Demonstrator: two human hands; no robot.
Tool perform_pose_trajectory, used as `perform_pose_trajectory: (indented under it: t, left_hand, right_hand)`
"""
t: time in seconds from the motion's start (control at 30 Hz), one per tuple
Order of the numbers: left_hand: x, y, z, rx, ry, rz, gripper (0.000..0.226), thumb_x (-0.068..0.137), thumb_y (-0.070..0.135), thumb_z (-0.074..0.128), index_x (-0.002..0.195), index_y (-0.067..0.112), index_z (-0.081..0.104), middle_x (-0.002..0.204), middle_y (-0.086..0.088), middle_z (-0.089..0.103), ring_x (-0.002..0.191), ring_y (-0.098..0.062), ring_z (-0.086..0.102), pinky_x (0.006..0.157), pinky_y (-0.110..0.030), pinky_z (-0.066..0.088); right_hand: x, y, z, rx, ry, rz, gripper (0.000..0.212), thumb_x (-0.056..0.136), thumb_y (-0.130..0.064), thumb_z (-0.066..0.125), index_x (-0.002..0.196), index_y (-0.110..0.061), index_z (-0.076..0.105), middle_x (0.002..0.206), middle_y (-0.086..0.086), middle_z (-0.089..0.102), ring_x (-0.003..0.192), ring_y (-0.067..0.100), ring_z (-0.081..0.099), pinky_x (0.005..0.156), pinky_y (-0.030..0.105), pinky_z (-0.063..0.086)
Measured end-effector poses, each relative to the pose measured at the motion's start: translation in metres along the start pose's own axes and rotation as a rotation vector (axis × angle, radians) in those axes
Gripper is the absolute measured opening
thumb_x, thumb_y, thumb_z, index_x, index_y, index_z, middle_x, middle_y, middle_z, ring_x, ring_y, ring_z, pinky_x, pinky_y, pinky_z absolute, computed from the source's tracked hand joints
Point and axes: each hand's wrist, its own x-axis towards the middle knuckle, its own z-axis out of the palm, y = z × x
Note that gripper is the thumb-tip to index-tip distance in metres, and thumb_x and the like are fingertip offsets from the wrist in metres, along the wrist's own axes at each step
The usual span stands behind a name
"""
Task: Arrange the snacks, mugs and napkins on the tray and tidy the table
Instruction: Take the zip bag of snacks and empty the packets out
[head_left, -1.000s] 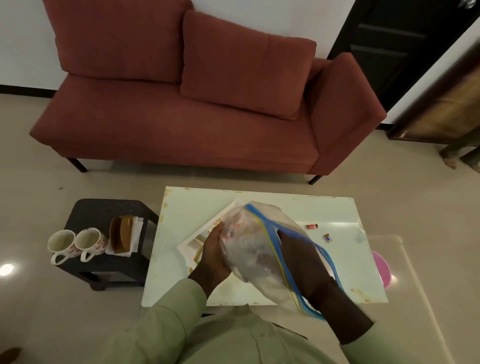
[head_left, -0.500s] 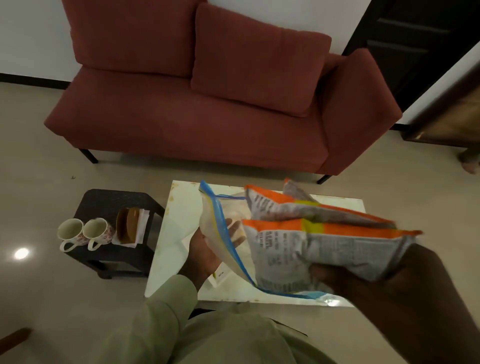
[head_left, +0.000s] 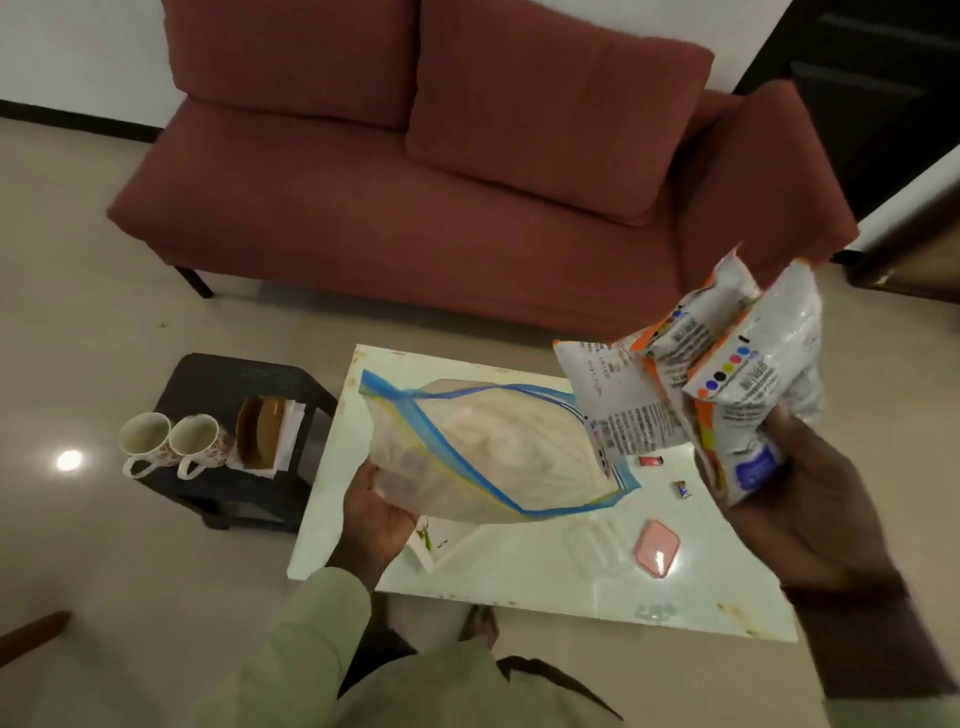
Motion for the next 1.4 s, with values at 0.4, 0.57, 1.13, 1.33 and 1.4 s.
perform_pose_trajectory:
  t: [0.4,0.57,1.13,1.33,1.4]
  left_hand:
    - [0.073,0.008,-0.145,-0.086,0.378,-0.006,0.044,0.101,0.038,0.036,0.129,0.016,0.061,0.111,-0.006,0.073,0.093,-0.024,0.073,0.077,-0.047,0.06]
    - [0.107,-0.015,-0.197,-0.024,0.412,-0.025,0.045,0.1,0.039,0.038,0.135,0.018,0.056,0.122,-0.006,0.07,0.105,-0.025,0.07,0.081,-0.048,0.059]
    - [0.076,0.013,-0.088,0.019,0.255,-0.129,0.048,0.099,0.039,0.043,0.14,0.015,0.051,0.136,-0.013,0.059,0.12,-0.032,0.06,0.09,-0.051,0.054]
    - [0.02,0.002,-0.021,-0.015,0.138,-0.115,0.048,0.099,0.038,0.044,0.142,0.015,0.048,0.133,-0.015,0.061,0.108,-0.035,0.067,0.076,-0.054,0.058]
    - [-0.002,-0.013,0.007,-0.003,0.097,-0.139,0.047,0.099,0.038,0.042,0.138,0.013,0.053,0.134,-0.016,0.06,0.114,-0.036,0.063,0.093,-0.058,0.052]
  right_hand:
    - [0.168,0.229,-0.129,0.082,0.51,0.319,0.042,0.104,-0.024,0.042,0.144,-0.015,0.049,0.142,0.009,0.058,0.129,0.021,0.057,0.103,0.035,0.05]
    - [0.227,0.328,-0.171,0.103,0.522,0.423,0.047,0.104,-0.021,0.04,0.15,-0.011,0.038,0.152,0.016,0.043,0.143,0.032,0.037,0.12,0.047,0.025]
    - [0.098,0.19,-0.085,-0.557,0.155,0.278,0.037,0.097,-0.054,0.046,0.132,-0.046,0.053,0.137,-0.019,0.058,0.126,0.005,0.056,0.106,0.045,0.043]
    - [0.019,0.107,-0.012,-1.311,-0.286,-0.166,0.107,0.063,-0.076,0.073,0.151,-0.046,0.021,0.162,-0.02,0.017,0.148,0.0,0.017,0.113,0.021,0.028]
    - [0.006,0.108,0.001,-1.463,-0.366,-0.228,0.116,0.059,-0.08,0.071,0.152,-0.05,0.009,0.164,-0.018,-0.002,0.151,0.006,0.005,0.117,0.036,0.03]
